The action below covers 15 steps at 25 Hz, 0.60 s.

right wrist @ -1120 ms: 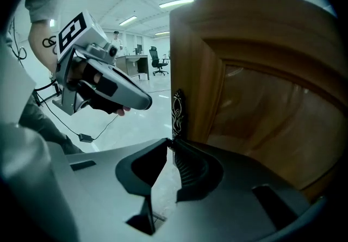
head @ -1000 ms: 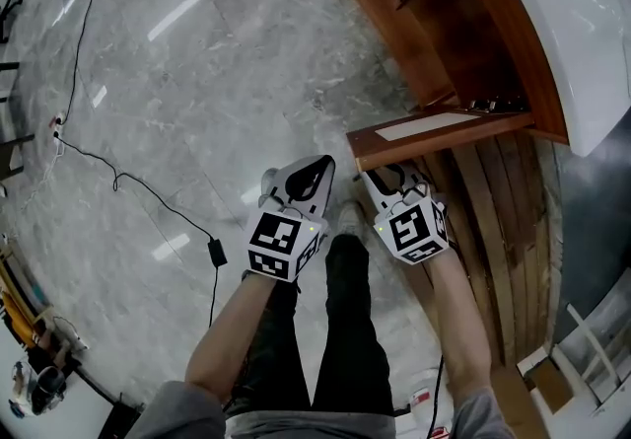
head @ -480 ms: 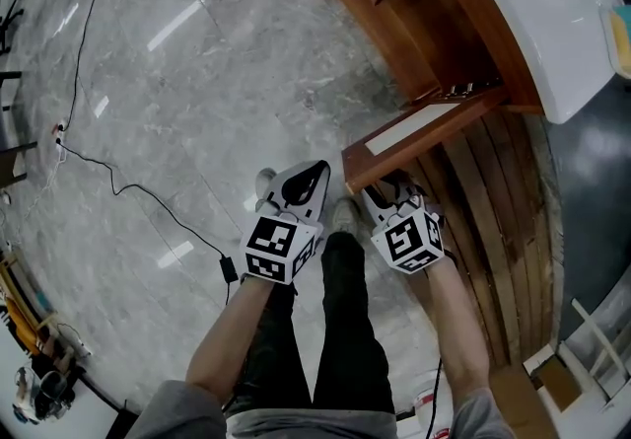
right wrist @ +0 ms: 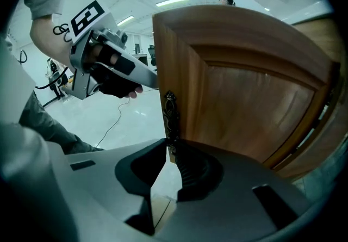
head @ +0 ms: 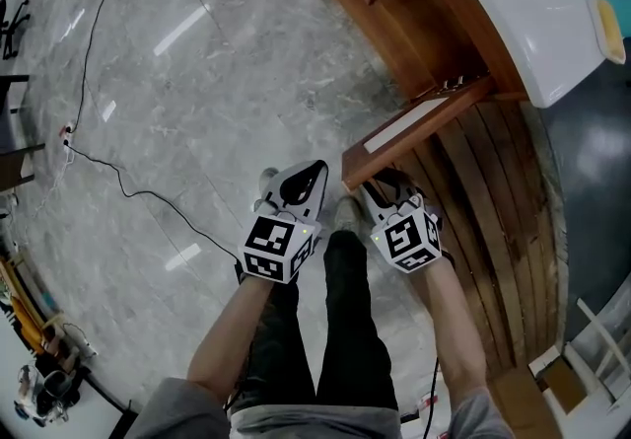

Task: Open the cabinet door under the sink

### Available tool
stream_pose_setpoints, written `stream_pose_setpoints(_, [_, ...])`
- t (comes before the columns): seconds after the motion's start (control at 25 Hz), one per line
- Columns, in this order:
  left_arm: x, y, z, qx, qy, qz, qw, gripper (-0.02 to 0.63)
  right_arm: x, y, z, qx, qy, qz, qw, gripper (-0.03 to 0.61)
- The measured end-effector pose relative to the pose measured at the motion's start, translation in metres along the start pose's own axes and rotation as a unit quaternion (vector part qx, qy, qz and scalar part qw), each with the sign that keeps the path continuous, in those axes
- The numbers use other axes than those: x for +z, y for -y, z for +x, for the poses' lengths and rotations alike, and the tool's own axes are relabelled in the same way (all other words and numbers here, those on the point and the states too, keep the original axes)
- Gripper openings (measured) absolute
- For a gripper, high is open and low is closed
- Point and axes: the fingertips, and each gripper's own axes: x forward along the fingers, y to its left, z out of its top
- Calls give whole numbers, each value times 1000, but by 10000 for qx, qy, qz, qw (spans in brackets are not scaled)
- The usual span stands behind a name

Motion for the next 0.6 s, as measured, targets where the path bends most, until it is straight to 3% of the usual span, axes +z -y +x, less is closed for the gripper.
stream_pose_setpoints(0.24, [28,8,-22,16,60,114,9999,8,16,3,-27,-151,335,734,9966,32])
stream_pose_setpoints(0.6, [94,32,-66,-187,122,397,9990,9,87,8,-89,-526,836,1389,9854,11])
